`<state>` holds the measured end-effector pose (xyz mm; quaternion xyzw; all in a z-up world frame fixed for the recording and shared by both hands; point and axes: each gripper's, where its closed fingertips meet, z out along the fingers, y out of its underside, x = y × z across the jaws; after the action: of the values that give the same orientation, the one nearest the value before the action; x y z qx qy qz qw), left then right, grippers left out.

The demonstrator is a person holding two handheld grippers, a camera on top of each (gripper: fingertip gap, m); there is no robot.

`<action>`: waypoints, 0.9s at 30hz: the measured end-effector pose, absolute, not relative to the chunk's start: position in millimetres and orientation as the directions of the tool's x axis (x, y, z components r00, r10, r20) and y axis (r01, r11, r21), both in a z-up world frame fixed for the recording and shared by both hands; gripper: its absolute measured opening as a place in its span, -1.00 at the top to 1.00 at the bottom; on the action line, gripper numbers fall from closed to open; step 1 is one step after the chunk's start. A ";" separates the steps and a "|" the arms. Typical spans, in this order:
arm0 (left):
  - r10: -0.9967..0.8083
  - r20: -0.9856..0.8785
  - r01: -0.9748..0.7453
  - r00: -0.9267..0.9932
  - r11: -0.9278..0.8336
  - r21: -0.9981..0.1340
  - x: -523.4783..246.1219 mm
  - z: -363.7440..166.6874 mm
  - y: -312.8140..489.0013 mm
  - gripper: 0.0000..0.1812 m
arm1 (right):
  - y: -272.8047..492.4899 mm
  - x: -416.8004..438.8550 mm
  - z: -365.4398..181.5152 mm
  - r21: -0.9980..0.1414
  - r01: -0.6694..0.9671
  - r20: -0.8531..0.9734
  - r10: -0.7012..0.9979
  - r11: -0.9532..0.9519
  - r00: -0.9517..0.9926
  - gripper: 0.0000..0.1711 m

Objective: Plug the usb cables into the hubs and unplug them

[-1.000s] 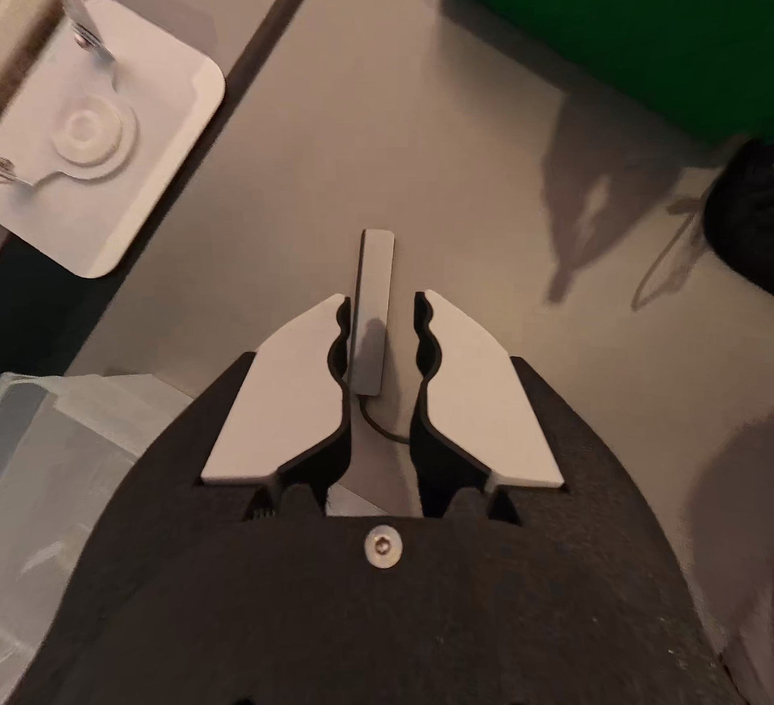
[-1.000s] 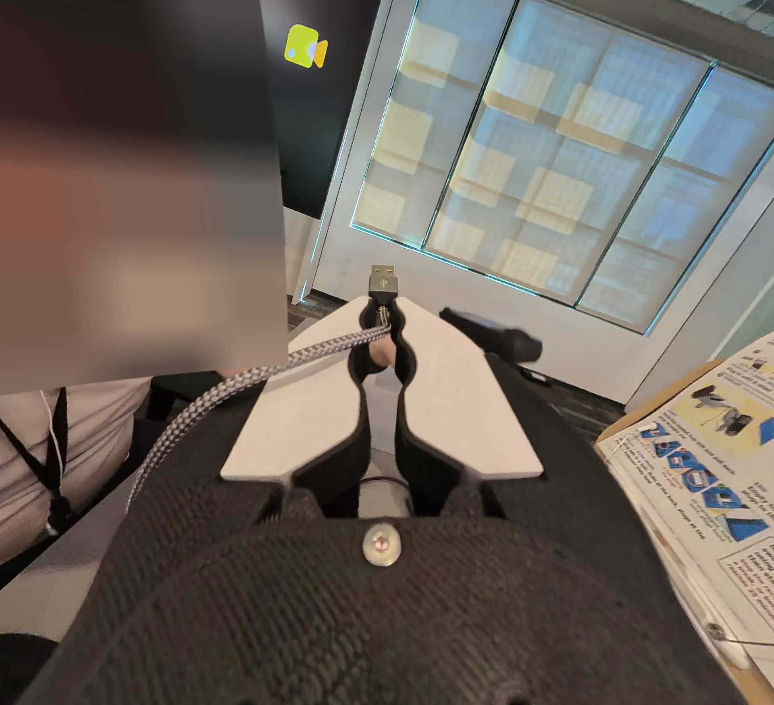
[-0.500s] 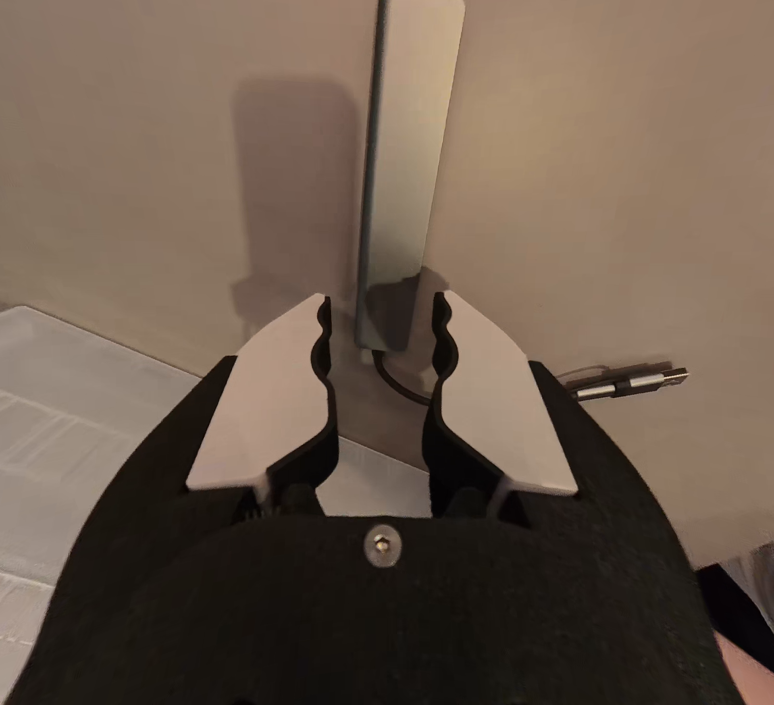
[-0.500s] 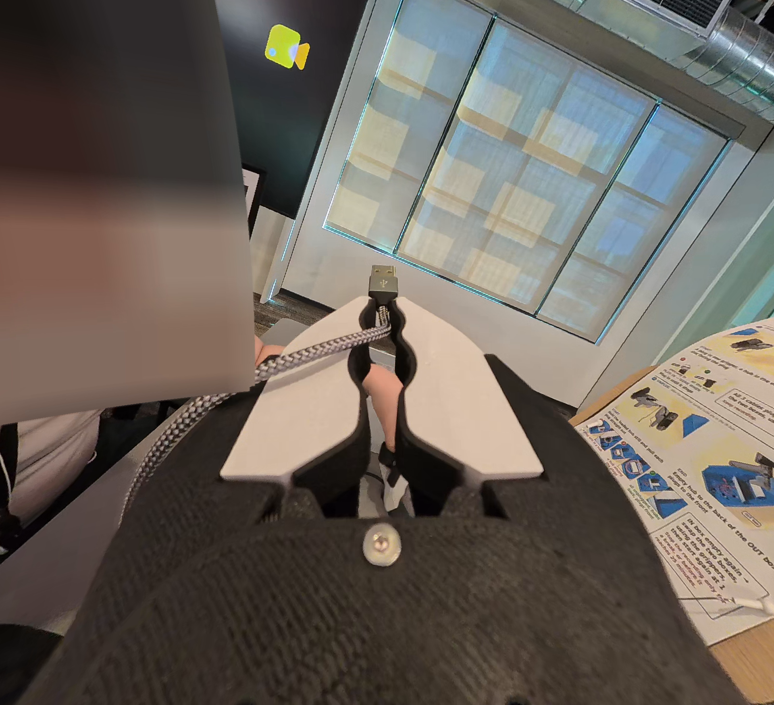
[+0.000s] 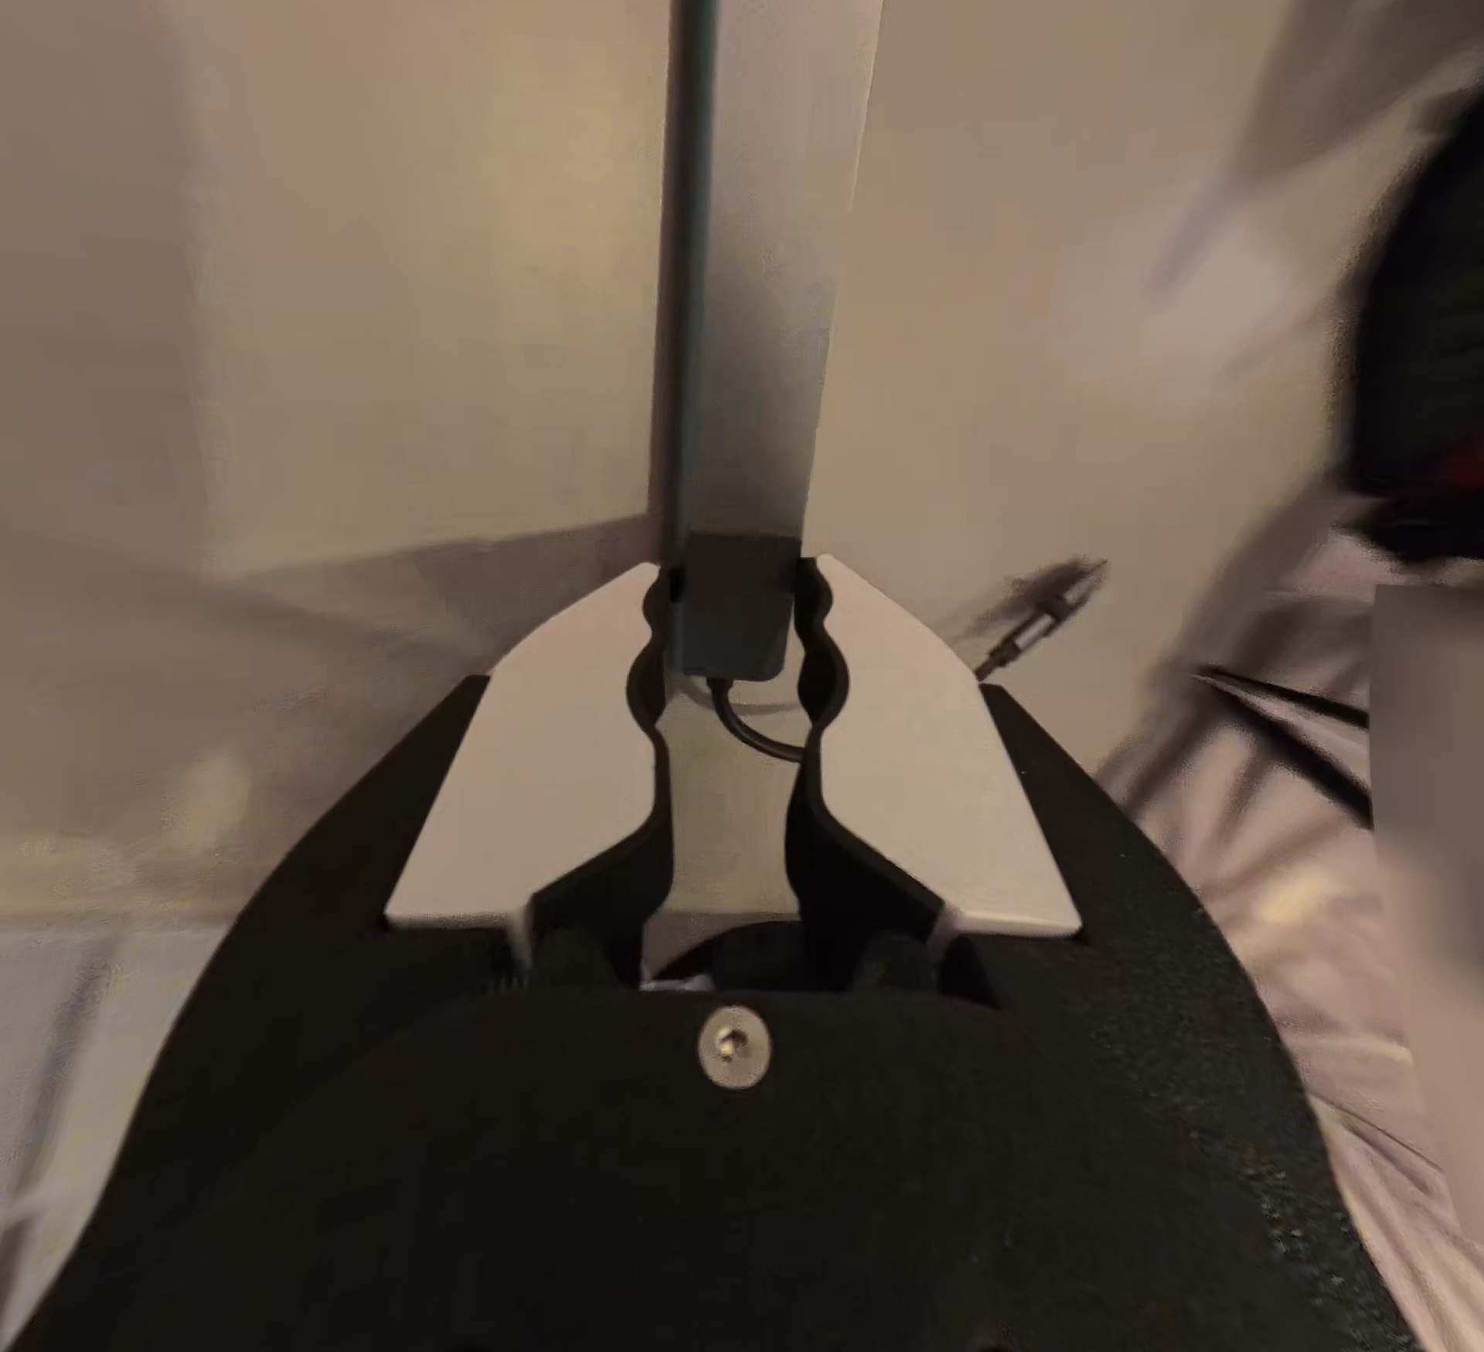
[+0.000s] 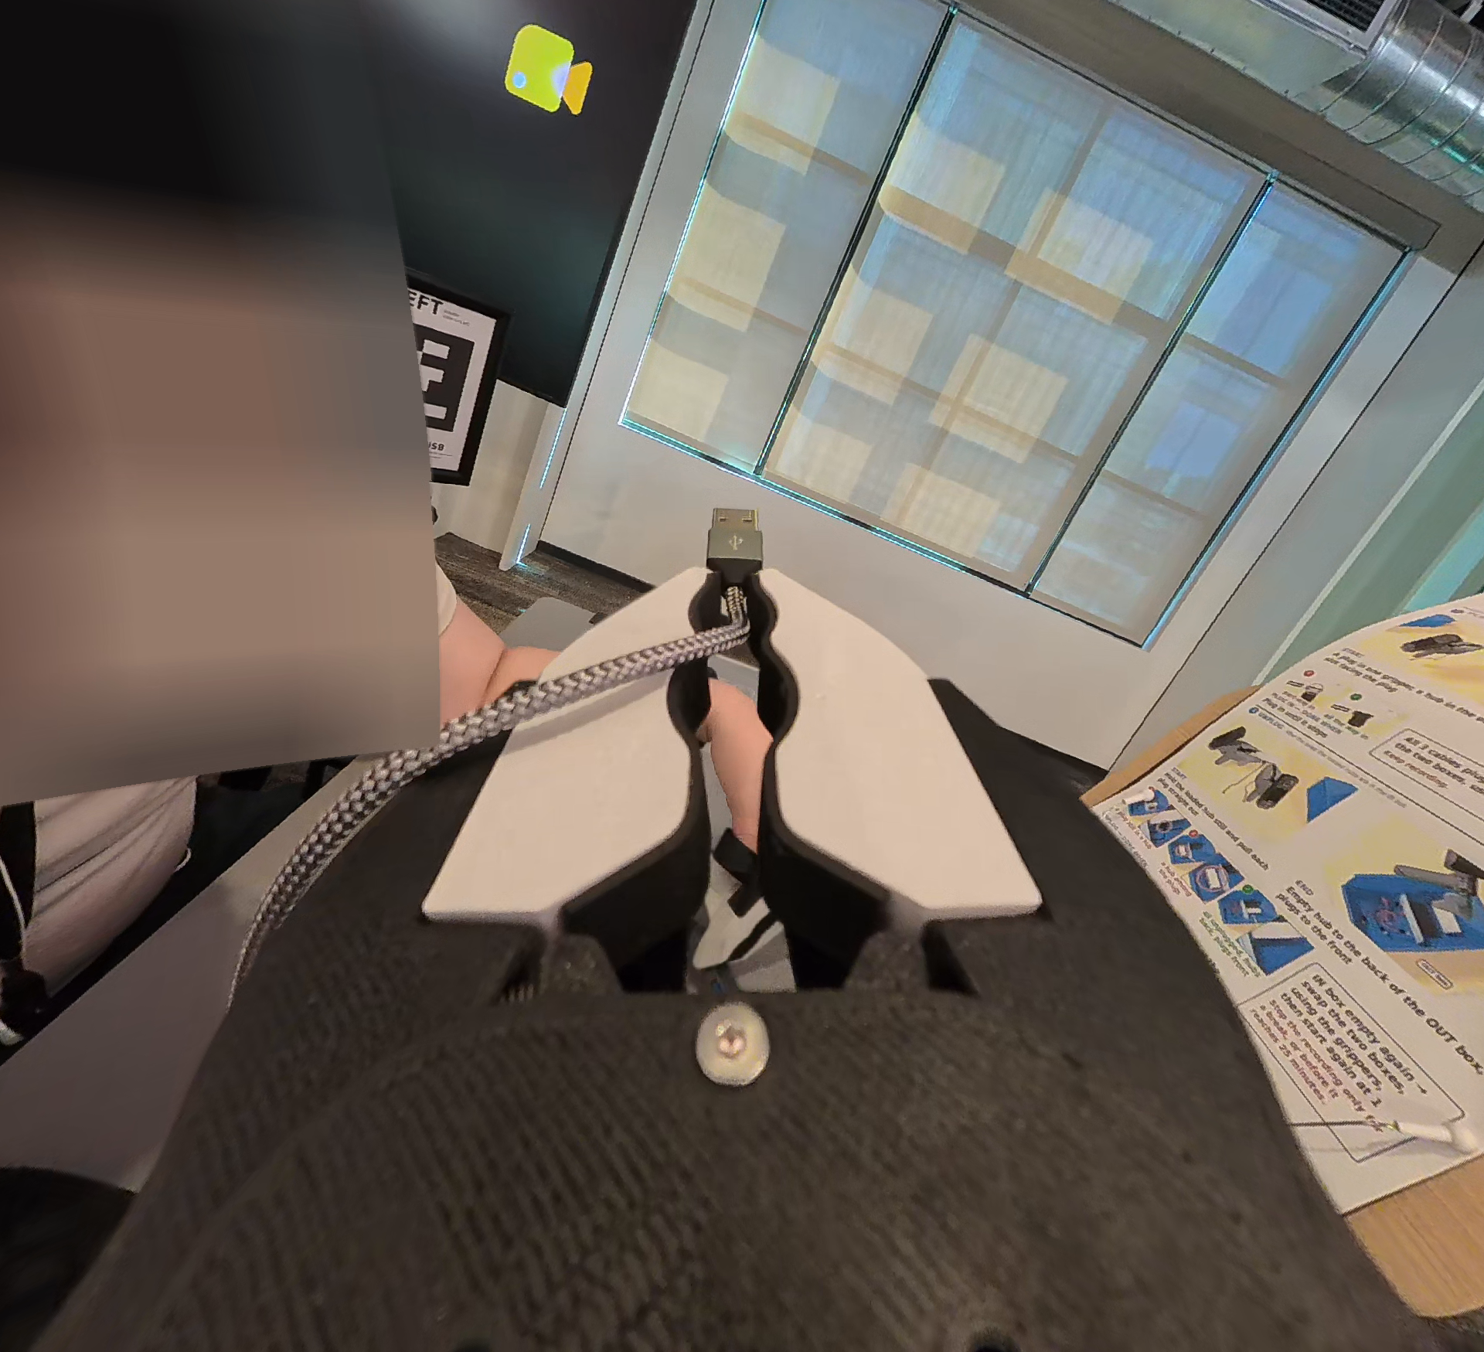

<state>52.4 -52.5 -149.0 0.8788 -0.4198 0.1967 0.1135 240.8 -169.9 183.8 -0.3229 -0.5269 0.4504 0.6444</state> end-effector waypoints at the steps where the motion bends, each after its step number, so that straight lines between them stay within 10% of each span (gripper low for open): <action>1: -0.639 0.513 -0.765 0.573 -0.642 0.055 59.6 -146.8 -61.1 0.68 | -169.7 240.2 183.1 -0.891 -0.237 0.389 0.921 0.386 0.038 0.92; 27: -0.529 0.594 -0.654 0.606 -0.756 -0.006 83.7 -148.2 -46.9 0.69 | -170.9 236.7 178.4 -0.890 -0.221 0.404 0.915 0.399 0.025 0.92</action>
<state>83.7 -46.9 -148.2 0.8897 -0.3325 0.2943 0.1065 236.7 -170.9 178.4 -0.3218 -0.5391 0.4439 0.6394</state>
